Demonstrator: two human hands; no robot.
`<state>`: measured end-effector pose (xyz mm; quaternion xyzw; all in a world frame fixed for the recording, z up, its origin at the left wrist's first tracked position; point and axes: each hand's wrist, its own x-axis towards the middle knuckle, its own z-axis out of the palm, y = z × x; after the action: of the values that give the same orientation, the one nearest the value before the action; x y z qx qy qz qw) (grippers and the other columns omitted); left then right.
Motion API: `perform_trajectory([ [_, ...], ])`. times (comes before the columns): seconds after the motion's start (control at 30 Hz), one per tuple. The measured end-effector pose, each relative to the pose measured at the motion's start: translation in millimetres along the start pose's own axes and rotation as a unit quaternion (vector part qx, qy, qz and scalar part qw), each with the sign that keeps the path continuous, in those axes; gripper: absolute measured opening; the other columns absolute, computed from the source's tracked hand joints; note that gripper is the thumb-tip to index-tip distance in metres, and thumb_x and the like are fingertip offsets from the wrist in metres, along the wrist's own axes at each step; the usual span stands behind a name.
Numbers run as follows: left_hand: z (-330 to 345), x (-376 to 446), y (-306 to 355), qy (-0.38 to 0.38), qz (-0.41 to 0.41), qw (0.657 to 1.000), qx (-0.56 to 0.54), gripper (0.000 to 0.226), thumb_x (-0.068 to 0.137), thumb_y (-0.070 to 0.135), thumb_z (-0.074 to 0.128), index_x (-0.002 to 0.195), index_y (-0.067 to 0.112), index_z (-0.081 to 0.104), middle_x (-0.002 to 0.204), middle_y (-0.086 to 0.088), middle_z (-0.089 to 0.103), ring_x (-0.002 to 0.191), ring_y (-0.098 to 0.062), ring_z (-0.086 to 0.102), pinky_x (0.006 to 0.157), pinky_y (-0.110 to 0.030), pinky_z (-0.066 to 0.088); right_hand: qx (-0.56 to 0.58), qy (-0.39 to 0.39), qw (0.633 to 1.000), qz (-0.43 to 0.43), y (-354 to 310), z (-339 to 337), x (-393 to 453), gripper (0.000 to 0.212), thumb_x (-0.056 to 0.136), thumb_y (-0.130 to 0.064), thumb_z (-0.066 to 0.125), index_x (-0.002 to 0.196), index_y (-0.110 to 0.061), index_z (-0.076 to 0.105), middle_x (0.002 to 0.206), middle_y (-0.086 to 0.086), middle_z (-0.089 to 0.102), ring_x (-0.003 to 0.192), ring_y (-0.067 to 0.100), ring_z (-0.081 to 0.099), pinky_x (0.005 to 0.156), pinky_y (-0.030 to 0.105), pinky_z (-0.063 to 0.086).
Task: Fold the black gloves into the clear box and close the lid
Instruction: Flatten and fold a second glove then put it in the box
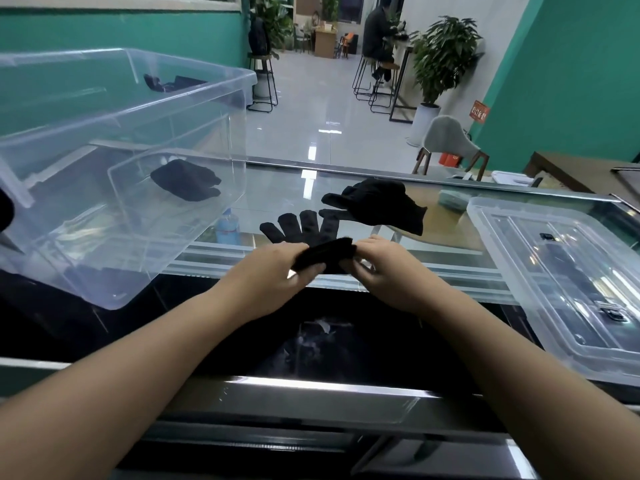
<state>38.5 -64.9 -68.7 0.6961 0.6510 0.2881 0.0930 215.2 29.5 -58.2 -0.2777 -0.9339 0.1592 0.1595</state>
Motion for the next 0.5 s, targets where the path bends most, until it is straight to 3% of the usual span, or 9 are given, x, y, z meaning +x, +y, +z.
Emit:
perform_trajectory([
  [0.03, -0.4, 2.6, 1.8, 0.024, -0.021, 0.999, -0.028, 0.018, 0.092, 0.035, 0.049, 0.087, 0.019, 0.056, 0.069, 0.004, 0.060, 0.064, -0.014, 0.057, 0.059, -0.028, 0.041, 0.018, 0.009, 1.000, 0.022, -2.5, -1.2, 3.6, 0.020, 0.093, -0.021, 0.049, 0.094, -0.008, 0.064, 0.083, 0.003, 0.066, 0.079, 0.021, 0.056, 0.071, 0.034, 0.044],
  [0.1, 0.4, 9.4, 4.0, 0.064, -0.069, 0.993, -0.068, 0.019, 0.092, 0.034, 0.048, 0.086, 0.017, 0.053, 0.064, 0.005, 0.055, 0.059, -0.012, 0.052, 0.053, -0.025, 0.036, 0.051, 0.022, 0.996, 0.066, -7.0, -3.0, 12.6, 0.019, 0.092, -0.021, 0.050, 0.101, -0.012, 0.064, 0.087, 0.003, 0.069, 0.078, 0.019, 0.060, 0.071, 0.034, 0.046],
  [0.27, 3.7, 24.4, 1.2, 0.090, -0.150, 0.977, -0.126, 0.018, 0.092, 0.031, 0.051, 0.102, 0.017, 0.054, 0.081, 0.011, 0.056, 0.083, -0.014, 0.057, 0.063, -0.021, 0.038, 0.111, -0.005, 0.982, 0.153, -6.9, -0.5, 31.4, 0.023, 0.089, -0.027, 0.052, 0.095, -0.009, 0.066, 0.090, 0.006, 0.071, 0.085, 0.020, 0.065, 0.079, 0.037, 0.050],
  [0.37, 3.2, 27.5, 0.3, 0.081, -0.173, 0.973, -0.129, 0.025, 0.093, 0.029, 0.050, 0.113, 0.014, 0.053, 0.092, 0.005, 0.057, 0.089, -0.016, 0.055, 0.072, -0.023, 0.037, 0.095, -0.020, 0.979, 0.181, -8.2, 0.6, 37.8, 0.030, 0.091, -0.029, 0.051, 0.088, -0.004, 0.065, 0.083, 0.012, 0.068, 0.078, 0.024, 0.062, 0.068, 0.033, 0.046],
  [0.5, 5.8, 30.7, -2.9, 0.077, -0.176, 0.977, -0.092, 0.027, 0.093, 0.022, 0.049, 0.117, 0.012, 0.050, 0.107, -0.003, 0.058, 0.095, -0.017, 0.053, 0.079, -0.025, 0.037, 0.078, -0.026, 0.977, 0.197, -10.7, 1.0, 44.3, 0.030, 0.093, -0.030, 0.050, 0.079, -0.009, 0.065, 0.067, 0.002, 0.059, 0.059, 0.012, 0.050, 0.053, 0.024, 0.035],
])
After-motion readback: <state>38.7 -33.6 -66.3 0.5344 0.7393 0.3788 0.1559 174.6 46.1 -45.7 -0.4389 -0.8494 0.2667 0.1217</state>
